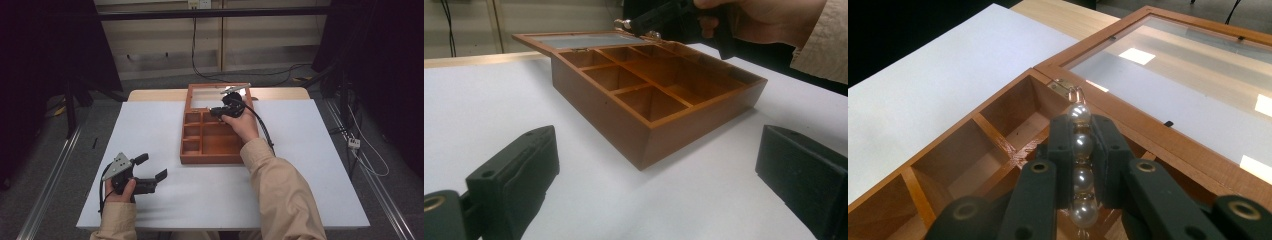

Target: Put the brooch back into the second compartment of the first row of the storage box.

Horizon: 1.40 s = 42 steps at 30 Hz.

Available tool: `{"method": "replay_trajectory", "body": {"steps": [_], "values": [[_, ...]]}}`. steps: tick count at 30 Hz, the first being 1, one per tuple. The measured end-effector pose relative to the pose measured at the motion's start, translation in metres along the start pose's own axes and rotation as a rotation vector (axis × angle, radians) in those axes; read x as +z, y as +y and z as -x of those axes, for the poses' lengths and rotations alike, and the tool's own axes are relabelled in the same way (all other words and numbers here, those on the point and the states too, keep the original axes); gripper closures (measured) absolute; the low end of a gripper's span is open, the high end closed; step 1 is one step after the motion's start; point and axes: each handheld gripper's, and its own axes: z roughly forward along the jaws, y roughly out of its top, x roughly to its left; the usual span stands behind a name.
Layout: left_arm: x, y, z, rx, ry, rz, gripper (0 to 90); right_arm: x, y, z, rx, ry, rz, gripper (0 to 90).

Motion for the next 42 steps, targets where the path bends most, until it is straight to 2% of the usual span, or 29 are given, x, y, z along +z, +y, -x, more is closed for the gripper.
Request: {"method": "replay_trajectory", "body": {"steps": [25, 36, 42], "values": [[0.000, 0.000, 0.000, -0.006, -0.010, 0.007, 3.4, 0.010, -0.002, 0.000, 0.001, -0.010, -0.001, 80.8], [0.000, 0.000, 0.000, 0.000, -0.011, 0.002, 3.4, 0.019, 0.002, -0.006, -0.037, -0.014, -0.023, 80.7], [-0.001, 0.000, 0.000, 0.001, -0.012, 0.002, 3.4, 0.022, 0.000, -0.003, -0.039, -0.025, -0.034, 80.5]]}}
